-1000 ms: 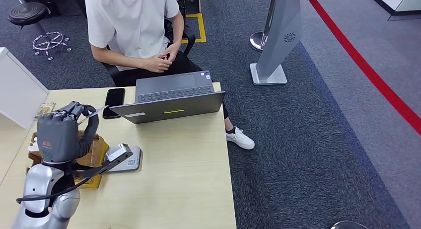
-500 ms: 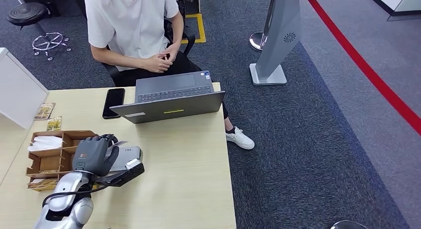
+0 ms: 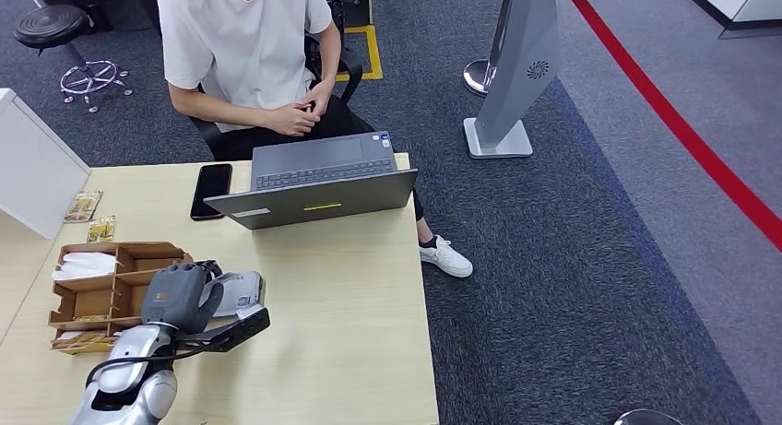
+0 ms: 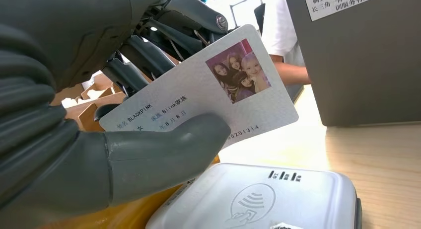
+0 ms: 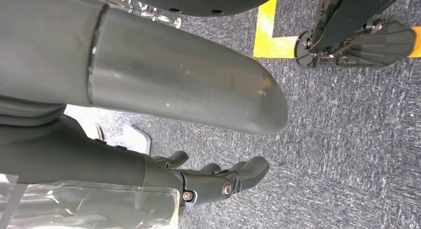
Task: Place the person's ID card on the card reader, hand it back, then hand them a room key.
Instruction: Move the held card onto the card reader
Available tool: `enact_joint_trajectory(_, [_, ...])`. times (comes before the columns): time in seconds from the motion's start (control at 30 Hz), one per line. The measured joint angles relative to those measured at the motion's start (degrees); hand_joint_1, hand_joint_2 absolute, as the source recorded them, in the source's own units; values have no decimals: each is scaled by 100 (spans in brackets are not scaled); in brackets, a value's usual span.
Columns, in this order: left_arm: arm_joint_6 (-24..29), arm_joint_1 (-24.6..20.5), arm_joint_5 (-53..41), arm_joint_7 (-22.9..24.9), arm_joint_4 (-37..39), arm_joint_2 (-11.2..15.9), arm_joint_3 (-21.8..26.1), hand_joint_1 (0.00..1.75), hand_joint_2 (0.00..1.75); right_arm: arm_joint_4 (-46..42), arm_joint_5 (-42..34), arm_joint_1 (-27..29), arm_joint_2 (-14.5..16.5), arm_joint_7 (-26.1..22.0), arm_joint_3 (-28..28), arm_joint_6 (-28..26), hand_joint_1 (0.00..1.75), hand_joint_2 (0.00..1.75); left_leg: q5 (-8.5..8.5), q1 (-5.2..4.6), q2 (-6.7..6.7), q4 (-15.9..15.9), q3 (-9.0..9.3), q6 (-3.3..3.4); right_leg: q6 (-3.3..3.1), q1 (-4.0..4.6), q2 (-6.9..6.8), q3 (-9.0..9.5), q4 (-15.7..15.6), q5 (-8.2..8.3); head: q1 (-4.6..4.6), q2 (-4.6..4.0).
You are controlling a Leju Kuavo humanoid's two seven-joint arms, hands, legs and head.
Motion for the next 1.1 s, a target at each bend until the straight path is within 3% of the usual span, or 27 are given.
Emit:
enact_joint_trajectory(0.67, [-141, -66, 45, 97, 304, -16, -8, 175, 175, 1, 49, -2, -2, -1, 0, 4, 0, 0, 0, 0, 0, 0, 0, 0, 0, 0, 0, 0, 0, 0, 0, 0])
enact_joint_trajectory(1.1, [-638, -498, 395, -68, 1011, 5, -16, 175, 175, 1, 109, -4, -2, 0, 2, 4, 0, 0, 3, 0, -5, -1, 9, 1, 0, 0, -6, 14, 1, 0, 0, 0])
